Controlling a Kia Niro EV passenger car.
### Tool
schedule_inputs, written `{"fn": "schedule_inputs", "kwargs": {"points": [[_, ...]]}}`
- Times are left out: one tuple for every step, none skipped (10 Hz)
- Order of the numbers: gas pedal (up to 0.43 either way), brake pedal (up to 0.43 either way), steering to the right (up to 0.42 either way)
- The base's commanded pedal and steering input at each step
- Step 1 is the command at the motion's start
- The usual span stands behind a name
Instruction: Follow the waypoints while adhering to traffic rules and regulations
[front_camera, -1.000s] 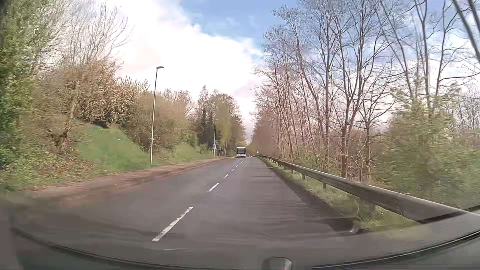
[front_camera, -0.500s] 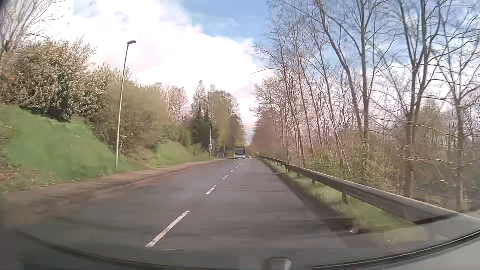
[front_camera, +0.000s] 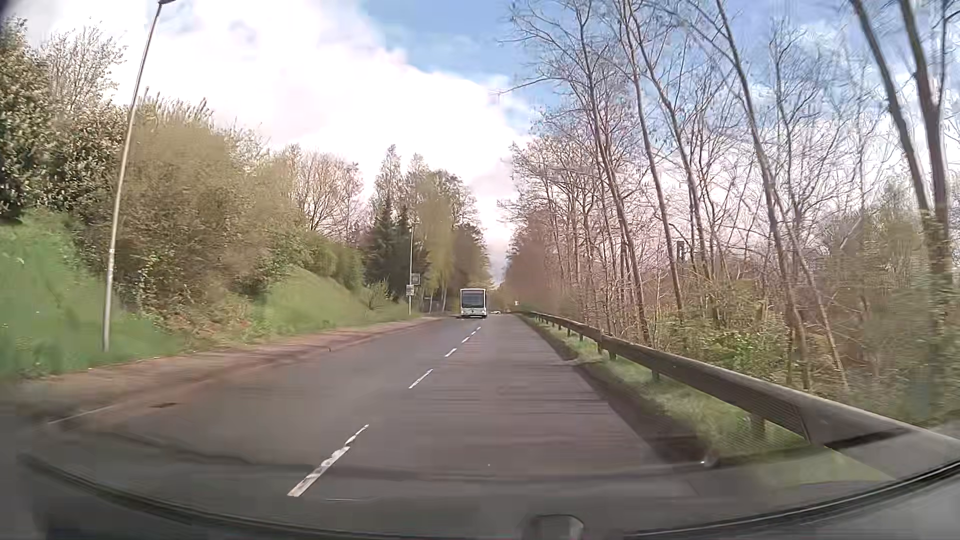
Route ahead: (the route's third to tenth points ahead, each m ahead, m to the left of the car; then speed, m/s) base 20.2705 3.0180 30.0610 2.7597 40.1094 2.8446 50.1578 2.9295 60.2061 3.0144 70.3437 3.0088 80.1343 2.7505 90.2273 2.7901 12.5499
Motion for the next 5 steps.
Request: {"fn": "schedule_inputs", "kwargs": {"points": [[0.047, 0.0, 0.0], [0.047, 0.0, 0.0], [0.047, 0.0, 0.0], [0.047, 0.0, 0.0], [0.039, 0.0, 0.0]]}}
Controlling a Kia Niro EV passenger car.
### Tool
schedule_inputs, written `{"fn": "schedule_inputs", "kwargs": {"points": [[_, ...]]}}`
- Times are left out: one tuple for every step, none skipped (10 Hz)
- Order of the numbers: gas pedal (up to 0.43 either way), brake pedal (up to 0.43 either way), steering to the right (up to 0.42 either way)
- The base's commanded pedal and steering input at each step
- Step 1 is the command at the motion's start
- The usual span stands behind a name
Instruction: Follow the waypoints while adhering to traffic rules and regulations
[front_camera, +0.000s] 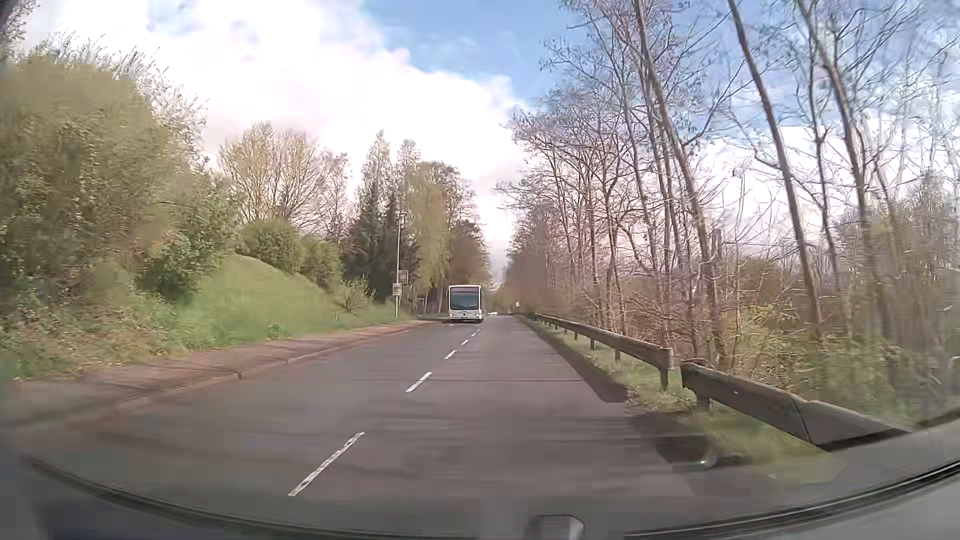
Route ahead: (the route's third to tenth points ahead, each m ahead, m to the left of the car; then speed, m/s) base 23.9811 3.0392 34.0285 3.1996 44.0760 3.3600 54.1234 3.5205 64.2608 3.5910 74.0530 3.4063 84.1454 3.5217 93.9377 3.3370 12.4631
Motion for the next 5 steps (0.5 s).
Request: {"fn": "schedule_inputs", "kwargs": {"points": [[0.039, 0.0, 0.001], [0.039, 0.0, 0.002], [0.047, 0.0, 0.001], [0.059, 0.0, 0.002], [0.059, 0.0, 0.004]]}}
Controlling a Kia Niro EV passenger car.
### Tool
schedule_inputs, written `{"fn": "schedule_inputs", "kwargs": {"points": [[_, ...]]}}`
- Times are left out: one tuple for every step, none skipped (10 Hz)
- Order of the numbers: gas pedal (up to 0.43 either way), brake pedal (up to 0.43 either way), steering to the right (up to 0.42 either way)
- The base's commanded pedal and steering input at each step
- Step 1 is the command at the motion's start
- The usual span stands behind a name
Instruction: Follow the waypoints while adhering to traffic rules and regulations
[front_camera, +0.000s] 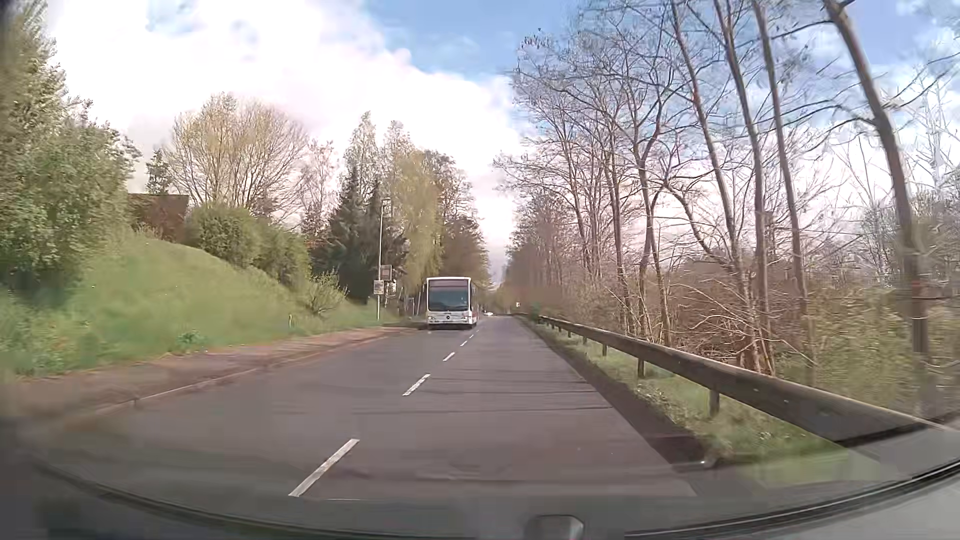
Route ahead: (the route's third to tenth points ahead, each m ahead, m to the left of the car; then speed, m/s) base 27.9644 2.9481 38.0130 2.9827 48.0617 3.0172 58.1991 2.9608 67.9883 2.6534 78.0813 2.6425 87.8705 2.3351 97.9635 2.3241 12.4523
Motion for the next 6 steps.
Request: {"fn": "schedule_inputs", "kwargs": {"points": [[0.059, 0.0, 0.004], [0.059, 0.0, 0.004], [0.059, 0.0, 0.002], [0.059, 0.0, 0.001], [0.059, 0.0, 0.001], [0.059, 0.0, 0.001]]}}
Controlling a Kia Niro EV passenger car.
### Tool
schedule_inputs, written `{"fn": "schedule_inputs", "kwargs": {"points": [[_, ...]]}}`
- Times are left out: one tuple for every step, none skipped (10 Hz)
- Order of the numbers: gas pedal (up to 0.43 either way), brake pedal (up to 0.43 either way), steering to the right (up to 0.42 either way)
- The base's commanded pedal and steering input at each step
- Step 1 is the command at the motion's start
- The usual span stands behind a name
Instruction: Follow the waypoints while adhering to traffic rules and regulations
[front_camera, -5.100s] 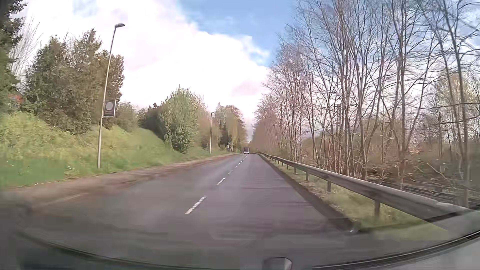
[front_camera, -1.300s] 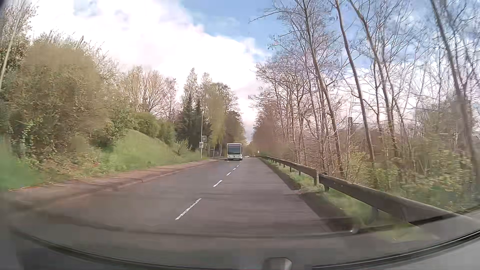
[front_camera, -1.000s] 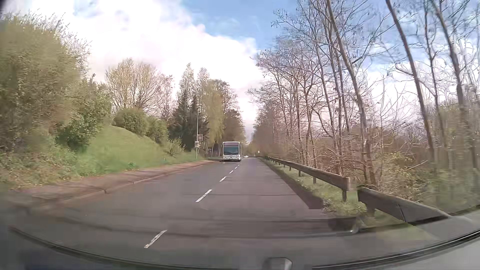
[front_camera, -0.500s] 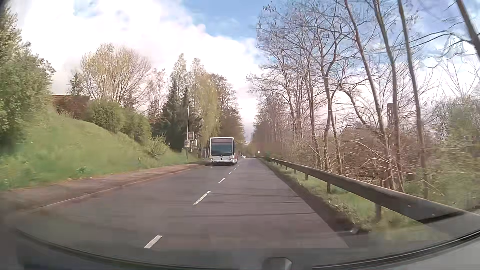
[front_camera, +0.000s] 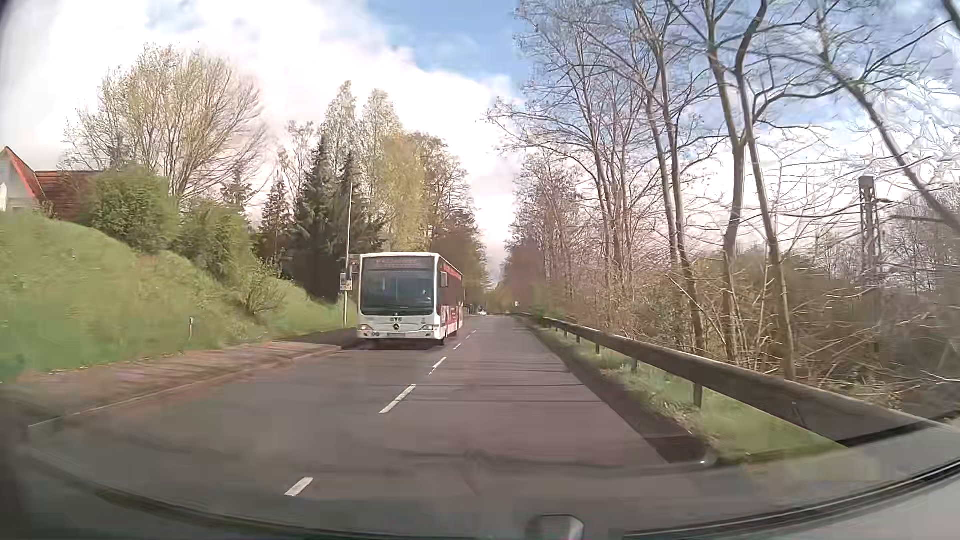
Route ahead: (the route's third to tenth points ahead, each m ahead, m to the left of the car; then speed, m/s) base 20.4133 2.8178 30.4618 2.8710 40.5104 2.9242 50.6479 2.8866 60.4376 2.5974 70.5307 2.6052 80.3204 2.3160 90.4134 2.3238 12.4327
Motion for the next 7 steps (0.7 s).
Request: {"fn": "schedule_inputs", "kwargs": {"points": [[0.059, 0.0, 0.001], [0.059, 0.0, 0.001], [0.059, 0.0, 0.001], [0.059, 0.0, 0.0], [0.059, 0.0, 0.0], [0.059, 0.0, 0.0], [0.059, 0.0, -0.001]]}}
